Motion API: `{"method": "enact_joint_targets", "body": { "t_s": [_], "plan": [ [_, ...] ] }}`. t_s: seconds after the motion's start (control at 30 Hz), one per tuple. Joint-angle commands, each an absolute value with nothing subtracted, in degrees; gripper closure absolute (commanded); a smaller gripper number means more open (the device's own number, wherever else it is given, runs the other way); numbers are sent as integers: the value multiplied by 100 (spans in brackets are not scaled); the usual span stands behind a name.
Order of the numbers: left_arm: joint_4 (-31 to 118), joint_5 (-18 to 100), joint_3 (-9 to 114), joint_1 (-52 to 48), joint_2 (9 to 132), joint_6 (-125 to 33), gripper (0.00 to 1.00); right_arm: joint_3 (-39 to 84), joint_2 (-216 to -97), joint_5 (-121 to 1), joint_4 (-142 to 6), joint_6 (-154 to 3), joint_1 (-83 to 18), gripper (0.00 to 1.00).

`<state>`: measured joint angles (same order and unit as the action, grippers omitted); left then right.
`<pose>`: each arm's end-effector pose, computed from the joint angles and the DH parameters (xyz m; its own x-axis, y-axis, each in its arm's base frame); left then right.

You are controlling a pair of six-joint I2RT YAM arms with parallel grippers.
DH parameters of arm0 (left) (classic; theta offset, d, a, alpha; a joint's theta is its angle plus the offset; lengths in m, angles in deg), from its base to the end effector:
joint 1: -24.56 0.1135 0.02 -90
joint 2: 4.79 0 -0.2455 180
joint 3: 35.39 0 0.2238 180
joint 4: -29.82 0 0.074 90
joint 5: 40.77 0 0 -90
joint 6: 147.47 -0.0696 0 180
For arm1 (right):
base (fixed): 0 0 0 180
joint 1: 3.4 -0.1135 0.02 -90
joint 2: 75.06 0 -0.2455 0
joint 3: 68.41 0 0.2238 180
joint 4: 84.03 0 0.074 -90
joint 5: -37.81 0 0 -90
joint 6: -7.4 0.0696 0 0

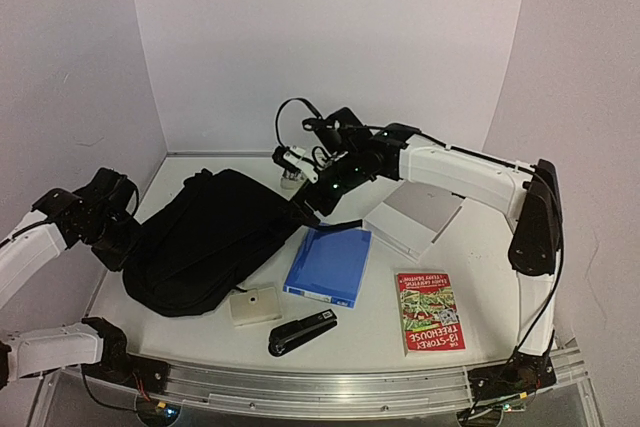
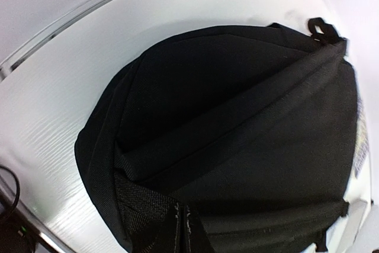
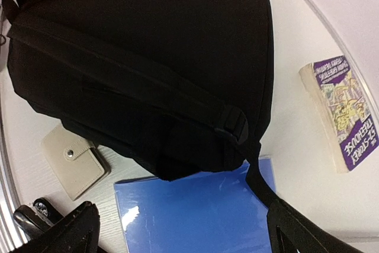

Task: Pack the student bag
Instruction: Adjust the student bag at the center of the board.

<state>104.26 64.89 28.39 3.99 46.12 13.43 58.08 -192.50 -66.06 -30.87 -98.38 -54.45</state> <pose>0.1475 -0.0353 0.2299 -0.4754 -0.7934 -0.3801 -0.7067 0.6017 -0.3722 0.2736 0.3650 0.2680 -0.1863 -0.6505 -0.7363 -0.9497 0.3113 -0.0347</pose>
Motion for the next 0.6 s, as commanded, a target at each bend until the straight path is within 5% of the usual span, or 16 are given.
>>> {"method": "enact_joint_targets", "body": {
  "t_s": [0.0, 0.57],
  "plan": [
    [9396, 6390, 3782, 408, 4602, 590, 100, 6429, -19204, -6947, -2921, -9744, -5452, 2],
    [7411, 4983, 6303, 410, 5892, -351, 100, 8124, -19876, -6002, -3178, -10541, -6554, 2]
  ]
}}
